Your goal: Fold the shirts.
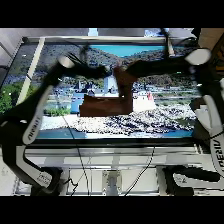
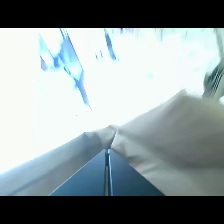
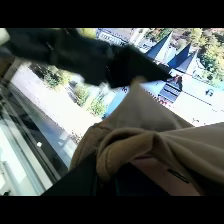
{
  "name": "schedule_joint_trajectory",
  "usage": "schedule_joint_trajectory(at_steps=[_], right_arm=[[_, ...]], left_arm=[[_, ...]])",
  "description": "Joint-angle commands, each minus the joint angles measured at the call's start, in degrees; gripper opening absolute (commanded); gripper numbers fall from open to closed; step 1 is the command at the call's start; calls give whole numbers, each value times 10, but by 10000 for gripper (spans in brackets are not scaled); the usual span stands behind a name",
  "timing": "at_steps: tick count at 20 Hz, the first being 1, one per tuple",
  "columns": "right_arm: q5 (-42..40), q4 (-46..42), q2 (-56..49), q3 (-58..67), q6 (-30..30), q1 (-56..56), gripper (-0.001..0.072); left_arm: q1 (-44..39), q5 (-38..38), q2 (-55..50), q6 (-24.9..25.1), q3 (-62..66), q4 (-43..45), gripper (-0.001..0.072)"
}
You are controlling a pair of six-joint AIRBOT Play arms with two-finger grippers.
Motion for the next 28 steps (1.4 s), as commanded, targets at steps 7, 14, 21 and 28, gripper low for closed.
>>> schedule_joint_trajectory(at_steps=[7, 14, 21, 28], right_arm=[[-299, -200, -42, 1, -5, 248, 423], [-235, -410, -31, 2, 65, 154, 423], [1, -364, -41, -76, 154, -63, 424], [8, -123, -134, -165, 87, -98, 426]], left_arm=[[193, -233, 88, -23, 59, 24, 10], [190, -273, 88, -24, 59, 76, 10], [135, -273, 71, -19, 53, 121, 506], [95, -246, 31, -19, 53, 124, 505]])
